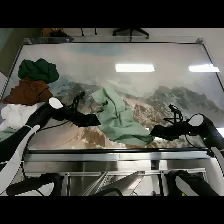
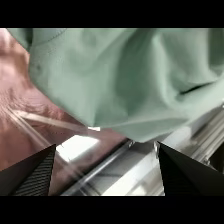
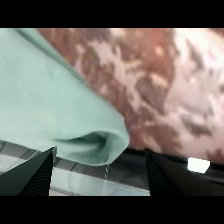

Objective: Fold the shirts.

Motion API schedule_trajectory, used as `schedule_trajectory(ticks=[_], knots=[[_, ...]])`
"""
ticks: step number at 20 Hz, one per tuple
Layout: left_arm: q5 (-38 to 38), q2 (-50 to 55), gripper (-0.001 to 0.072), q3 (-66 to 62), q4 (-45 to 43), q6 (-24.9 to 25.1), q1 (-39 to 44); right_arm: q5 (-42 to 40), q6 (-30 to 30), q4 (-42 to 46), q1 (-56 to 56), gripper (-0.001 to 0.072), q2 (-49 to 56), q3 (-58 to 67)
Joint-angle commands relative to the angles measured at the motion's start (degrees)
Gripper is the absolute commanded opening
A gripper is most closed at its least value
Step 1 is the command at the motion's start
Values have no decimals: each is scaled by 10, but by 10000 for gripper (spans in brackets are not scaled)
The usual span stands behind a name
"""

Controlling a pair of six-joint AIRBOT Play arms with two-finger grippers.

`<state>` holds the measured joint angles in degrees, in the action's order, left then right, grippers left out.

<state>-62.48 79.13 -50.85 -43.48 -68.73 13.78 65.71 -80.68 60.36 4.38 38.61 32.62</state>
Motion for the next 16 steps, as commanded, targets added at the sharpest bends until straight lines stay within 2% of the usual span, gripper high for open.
schedule_trajectory(ticks=[1,8,9,10,11,12,14,16], knots=[[145,-5,684,70,81,64,18,-25,11,9,-2,620,41,-6],[154,92,677,22,71,74,86,-40,117,-116,-2,616,121,-5],[144,106,530,11,71,73,85,-44,121,-121,-2,595,124,-5],[127,118,322,-3,71,73,82,-44,131,-125,-2,392,125,-5],[103,126,62,-21,72,74,75,-42,149,-133,-2,110,124,-4],[79,130,13,-41,72,74,66,-37,159,-145,-2,24,122,1],[27,119,12,-91,72,74,51,-7,189,-150,-1,24,111,34],[-1,73,11,-139,72,69,40,22,194,-150,14,24,96,115]])
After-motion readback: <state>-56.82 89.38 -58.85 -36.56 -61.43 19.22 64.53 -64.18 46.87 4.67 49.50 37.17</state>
